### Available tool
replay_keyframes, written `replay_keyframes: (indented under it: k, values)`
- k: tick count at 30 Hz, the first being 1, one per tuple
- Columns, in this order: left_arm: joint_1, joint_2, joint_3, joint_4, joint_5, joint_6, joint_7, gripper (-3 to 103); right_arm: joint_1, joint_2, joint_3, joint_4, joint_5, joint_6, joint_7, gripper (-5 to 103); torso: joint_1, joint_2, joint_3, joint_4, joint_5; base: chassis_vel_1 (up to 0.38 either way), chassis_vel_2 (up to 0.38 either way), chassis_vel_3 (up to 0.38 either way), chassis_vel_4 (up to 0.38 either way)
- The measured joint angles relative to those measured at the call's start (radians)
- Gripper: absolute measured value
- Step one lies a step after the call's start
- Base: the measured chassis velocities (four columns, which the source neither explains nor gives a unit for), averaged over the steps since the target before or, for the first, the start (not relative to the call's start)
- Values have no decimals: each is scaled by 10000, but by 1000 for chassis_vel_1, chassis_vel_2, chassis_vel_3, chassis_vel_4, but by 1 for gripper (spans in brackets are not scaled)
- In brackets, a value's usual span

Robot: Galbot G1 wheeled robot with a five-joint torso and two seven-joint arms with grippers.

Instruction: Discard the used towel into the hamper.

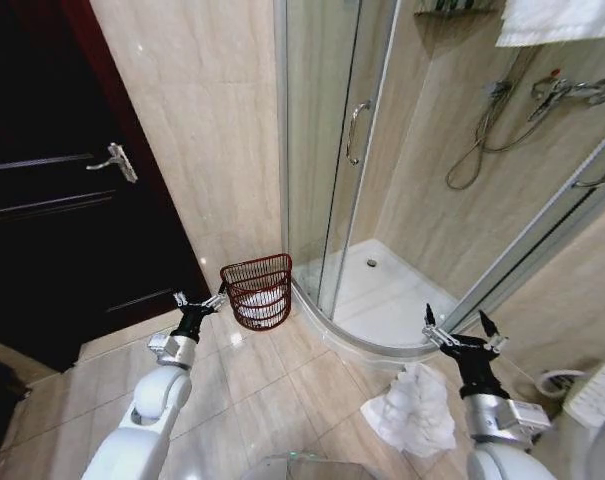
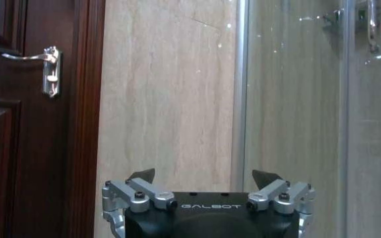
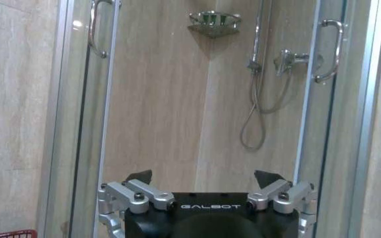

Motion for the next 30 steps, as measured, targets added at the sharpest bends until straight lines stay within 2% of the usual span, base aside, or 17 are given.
replay_keyframes:
  k: [12, 30]
  values:
    - [107, -21, -23, 34, 28, -109, 1, 99, -26, -43, -27, -39, 1, 35, -3, 100, 0, 0, 0, 2, -1, 31, -92, -32, 104]
    - [75, -90, 161, 160, 108, -220, 12, 99, 32, -63, -9, -179, 33, 72, 0, 100, 0, 0, 0, 2, 1, -68, -213, 65, 207]
